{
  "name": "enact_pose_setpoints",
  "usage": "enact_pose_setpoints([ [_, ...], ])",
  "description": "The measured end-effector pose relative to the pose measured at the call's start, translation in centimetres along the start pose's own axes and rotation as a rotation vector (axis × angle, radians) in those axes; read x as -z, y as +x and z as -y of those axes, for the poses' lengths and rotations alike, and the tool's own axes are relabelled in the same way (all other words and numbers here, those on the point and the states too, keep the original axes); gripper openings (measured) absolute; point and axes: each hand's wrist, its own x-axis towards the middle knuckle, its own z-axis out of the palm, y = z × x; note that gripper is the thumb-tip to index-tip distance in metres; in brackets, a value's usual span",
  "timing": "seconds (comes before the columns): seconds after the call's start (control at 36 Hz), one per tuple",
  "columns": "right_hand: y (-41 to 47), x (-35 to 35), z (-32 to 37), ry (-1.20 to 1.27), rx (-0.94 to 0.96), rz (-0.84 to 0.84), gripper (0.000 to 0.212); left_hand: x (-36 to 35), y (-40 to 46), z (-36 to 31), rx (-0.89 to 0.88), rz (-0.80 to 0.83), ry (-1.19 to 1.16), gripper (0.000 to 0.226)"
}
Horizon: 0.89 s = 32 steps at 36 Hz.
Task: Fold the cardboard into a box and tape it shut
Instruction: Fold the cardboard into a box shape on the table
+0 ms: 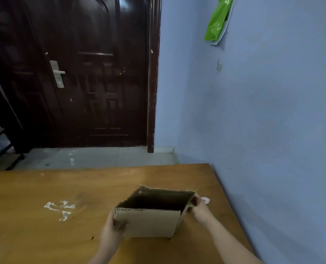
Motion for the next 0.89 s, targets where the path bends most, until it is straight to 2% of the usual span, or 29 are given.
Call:
enact_pose_setpoints([
  [0.14, -0.1, 0.1, 0.3, 0.035, 0.033, 0.033, 0.061, -1.5, -0.4, 0.4, 0.011, -0.004, 0.008, 0.068],
  [0.22, 0.4, 0.0, 0.2, 0.056, -0.018, 0.05, 0.062, -2.5, -1.1, 0.8, 0.046, 0.017, 0.052, 0.067],
  [0.39, 1.2, 0.1, -0.3, 0.18, -0.109, 0.099, 0.057, -3.3, -1.8, 0.4, 0.066, 0.019, 0.073, 0.074],
  [0.53, 1.3, 0.6, -0.6, 0.231, -0.141, 0.152, 0.056, -3.4, -2.3, 0.4, 0.079, 0.093, 0.22, 0.09],
  [0.61, 1.4, 0.6, -1.0, 0.219, -0.144, 0.162, 0.05, -2.9, -2.4, 0.8, 0.063, 0.07, 0.259, 0.081],
  [0.72, 1.8, 1.1, -1.4, 0.245, -0.167, 0.163, 0.049, -1.4, -2.1, 1.3, 0.049, 0.059, 0.182, 0.045],
  [0.83, 1.6, 1.7, -1.2, 0.281, -0.166, 0.125, 0.036, -0.4, -1.3, 0.4, 0.034, -0.159, 0.042, 0.035],
  [0.89, 1.2, 1.8, -1.0, 0.295, -0.14, 0.118, 0.037, -0.5, -0.7, -0.9, -0.002, -0.218, -0.016, 0.032],
])
